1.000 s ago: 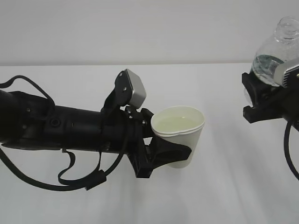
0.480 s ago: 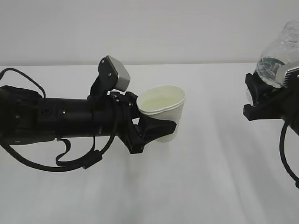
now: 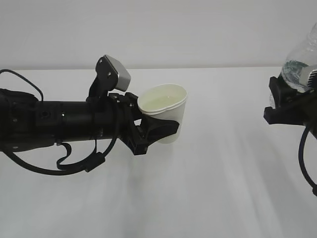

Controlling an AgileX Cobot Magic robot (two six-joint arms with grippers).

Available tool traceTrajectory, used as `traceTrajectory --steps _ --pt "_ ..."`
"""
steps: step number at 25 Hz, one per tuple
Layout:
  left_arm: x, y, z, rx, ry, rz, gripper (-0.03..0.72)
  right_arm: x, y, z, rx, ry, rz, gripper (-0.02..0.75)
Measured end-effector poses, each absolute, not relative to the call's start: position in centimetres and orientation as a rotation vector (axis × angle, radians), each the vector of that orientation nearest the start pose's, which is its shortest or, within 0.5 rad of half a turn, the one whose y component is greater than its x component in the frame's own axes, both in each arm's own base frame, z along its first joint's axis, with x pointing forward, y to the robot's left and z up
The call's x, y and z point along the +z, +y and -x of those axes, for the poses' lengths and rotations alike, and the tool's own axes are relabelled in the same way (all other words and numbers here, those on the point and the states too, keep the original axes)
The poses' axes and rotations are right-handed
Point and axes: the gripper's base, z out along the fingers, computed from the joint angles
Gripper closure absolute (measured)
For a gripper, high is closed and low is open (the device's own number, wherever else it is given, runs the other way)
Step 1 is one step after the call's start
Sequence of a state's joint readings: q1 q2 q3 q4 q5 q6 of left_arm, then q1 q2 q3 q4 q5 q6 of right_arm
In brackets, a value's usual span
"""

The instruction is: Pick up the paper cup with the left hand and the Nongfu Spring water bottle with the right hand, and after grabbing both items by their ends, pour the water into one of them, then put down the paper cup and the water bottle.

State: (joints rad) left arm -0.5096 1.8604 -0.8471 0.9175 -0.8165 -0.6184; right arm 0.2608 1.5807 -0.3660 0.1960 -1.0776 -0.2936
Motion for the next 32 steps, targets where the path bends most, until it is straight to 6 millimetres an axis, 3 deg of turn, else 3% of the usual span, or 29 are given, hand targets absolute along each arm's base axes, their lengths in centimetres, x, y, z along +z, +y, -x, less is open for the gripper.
traceTrajectory --steps 12,23,32 --pt "16.9 -21.8 -28.7 -0.822 1.69 -0.98 0.242 15.7 4.9 -25.9 -0.103 1.694 0.183 0.303" --pt "17.1 -20.9 -30.3 -0.642 1.704 -0.829 0.242 15.7 4.9 -25.9 -0.1 1.69 0.178 0.304" --pt "17.1 -17.9 -32.2 -0.566 1.739 -0.724 0.242 15.7 4.9 -25.9 -0.1 1.69 0.177 0.304"
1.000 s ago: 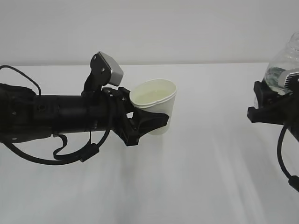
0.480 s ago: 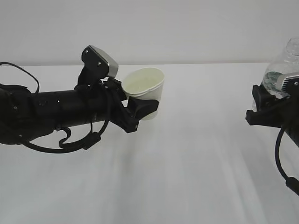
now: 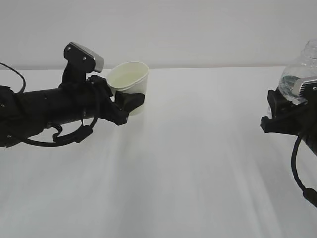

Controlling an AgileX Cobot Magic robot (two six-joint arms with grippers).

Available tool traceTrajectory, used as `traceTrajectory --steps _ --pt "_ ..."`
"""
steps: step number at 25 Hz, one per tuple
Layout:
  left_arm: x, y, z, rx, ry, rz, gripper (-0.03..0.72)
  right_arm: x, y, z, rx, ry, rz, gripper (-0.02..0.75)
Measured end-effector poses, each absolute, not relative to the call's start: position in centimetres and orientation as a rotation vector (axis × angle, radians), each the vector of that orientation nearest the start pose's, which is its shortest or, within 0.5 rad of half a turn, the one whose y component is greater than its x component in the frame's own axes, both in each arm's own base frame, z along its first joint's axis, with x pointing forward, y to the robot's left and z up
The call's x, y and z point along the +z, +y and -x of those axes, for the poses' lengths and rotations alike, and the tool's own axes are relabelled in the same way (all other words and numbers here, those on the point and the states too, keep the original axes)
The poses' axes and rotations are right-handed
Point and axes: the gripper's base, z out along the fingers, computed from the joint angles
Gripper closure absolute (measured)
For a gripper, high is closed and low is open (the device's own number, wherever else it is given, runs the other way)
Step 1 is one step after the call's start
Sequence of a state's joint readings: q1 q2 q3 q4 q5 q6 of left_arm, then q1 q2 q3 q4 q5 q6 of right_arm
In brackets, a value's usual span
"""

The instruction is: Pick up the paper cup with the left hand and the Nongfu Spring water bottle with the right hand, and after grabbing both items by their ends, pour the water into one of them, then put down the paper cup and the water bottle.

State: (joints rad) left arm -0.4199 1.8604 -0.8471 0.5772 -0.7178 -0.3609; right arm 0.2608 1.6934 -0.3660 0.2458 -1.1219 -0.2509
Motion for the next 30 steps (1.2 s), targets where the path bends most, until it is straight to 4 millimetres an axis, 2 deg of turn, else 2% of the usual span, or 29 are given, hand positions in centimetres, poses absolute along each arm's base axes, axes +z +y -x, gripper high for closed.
traceTrajectory --steps 9,22,30 --pt "17.0 -14.3 -34.0 -0.491 1.77 -0.616 0.242 15.7 4.9 -25.9 -0.098 1.69 0.176 0.306" --pt "14.0 -10.9 -35.6 -0.437 1.867 -0.496 0.242 15.7 4.9 -25.9 -0.098 1.689 0.178 0.307" --pt "13.1 -8.8 -36.4 -0.423 1.87 -0.409 0.242 15.7 4.9 -25.9 -0.098 1.689 0.178 0.306"
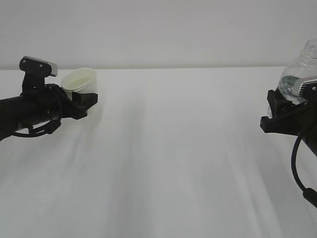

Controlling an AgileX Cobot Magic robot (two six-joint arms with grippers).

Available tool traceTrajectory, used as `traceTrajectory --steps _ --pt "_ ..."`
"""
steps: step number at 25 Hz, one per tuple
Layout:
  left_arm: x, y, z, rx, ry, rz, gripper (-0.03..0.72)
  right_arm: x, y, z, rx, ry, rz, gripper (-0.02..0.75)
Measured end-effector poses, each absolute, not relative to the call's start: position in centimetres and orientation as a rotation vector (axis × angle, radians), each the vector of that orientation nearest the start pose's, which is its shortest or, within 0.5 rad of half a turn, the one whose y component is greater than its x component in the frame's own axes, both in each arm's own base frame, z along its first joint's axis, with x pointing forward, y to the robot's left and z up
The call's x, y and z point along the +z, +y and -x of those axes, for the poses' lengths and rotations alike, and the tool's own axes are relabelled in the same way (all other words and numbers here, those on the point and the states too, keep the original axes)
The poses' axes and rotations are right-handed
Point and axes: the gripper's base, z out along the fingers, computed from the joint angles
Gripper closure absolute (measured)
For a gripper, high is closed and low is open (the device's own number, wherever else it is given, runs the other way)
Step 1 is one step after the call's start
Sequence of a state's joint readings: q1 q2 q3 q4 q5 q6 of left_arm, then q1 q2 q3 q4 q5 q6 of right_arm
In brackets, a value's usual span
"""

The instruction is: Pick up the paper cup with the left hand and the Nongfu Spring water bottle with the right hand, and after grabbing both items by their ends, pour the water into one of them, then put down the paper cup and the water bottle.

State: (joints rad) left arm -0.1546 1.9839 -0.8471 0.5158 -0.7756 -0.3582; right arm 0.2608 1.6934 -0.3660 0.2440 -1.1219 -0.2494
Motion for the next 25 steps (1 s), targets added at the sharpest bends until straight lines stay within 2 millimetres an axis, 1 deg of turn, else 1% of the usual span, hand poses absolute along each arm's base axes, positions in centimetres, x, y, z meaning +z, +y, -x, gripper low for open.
traceTrajectory --steps 5,8,14,21,25 --pt "13.0 -7.6 -36.7 -0.408 1.863 -0.354 0.242 15.7 4.9 -25.9 -0.098 1.689 0.178 0.307" --pt "12.9 -6.6 -37.0 -0.389 1.868 -0.315 0.242 15.7 4.9 -25.9 -0.098 1.689 0.178 0.306" --pt "11.5 -5.2 -37.2 -0.373 1.899 -0.265 0.242 15.7 4.9 -25.9 -0.093 1.689 0.176 0.307" --pt "9.9 -4.4 -37.5 -0.34 1.899 -0.23 0.242 15.7 5.0 -25.9 -0.081 1.687 0.189 0.307" --pt "9.6 -3.6 -37.7 -0.303 1.879 -0.199 0.242 15.7 5.1 -25.9 -0.079 1.686 0.191 0.307"
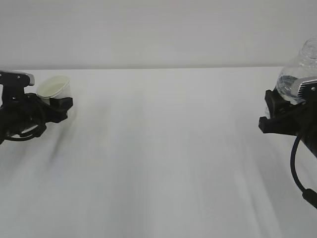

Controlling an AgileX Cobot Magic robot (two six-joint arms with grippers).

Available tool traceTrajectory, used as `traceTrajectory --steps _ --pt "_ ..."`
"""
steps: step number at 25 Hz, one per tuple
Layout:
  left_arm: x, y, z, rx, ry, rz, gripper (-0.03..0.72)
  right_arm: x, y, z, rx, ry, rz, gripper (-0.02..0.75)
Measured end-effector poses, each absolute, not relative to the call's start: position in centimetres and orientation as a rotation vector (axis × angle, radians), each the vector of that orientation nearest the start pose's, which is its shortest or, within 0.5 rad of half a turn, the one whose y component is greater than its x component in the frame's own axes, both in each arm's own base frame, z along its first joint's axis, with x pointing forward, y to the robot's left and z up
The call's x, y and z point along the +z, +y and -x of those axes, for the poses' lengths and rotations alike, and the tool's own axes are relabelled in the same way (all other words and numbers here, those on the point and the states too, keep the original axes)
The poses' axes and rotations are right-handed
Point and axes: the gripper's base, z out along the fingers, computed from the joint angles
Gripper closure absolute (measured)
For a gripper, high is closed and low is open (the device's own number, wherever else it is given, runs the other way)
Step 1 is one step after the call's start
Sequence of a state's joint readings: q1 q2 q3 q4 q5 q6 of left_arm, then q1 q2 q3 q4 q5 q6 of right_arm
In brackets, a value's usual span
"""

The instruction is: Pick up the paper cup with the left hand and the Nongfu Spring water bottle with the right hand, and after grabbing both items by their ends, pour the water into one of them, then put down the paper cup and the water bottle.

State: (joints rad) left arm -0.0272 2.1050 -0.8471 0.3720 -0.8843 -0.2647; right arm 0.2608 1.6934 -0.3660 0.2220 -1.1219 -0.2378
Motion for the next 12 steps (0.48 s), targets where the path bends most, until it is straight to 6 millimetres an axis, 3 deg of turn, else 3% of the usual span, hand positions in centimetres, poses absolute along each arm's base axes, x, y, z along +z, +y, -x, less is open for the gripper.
traceTrajectory --steps 7,12 --pt "8.7 -1.7 -38.0 -0.256 1.863 -0.119 0.242 15.7 5.1 -25.9 -0.074 1.685 0.197 0.307" --pt "7.9 -1.4 -38.0 -0.255 1.862 -0.098 0.242 15.7 5.1 -25.9 -0.071 1.684 0.2 0.307"
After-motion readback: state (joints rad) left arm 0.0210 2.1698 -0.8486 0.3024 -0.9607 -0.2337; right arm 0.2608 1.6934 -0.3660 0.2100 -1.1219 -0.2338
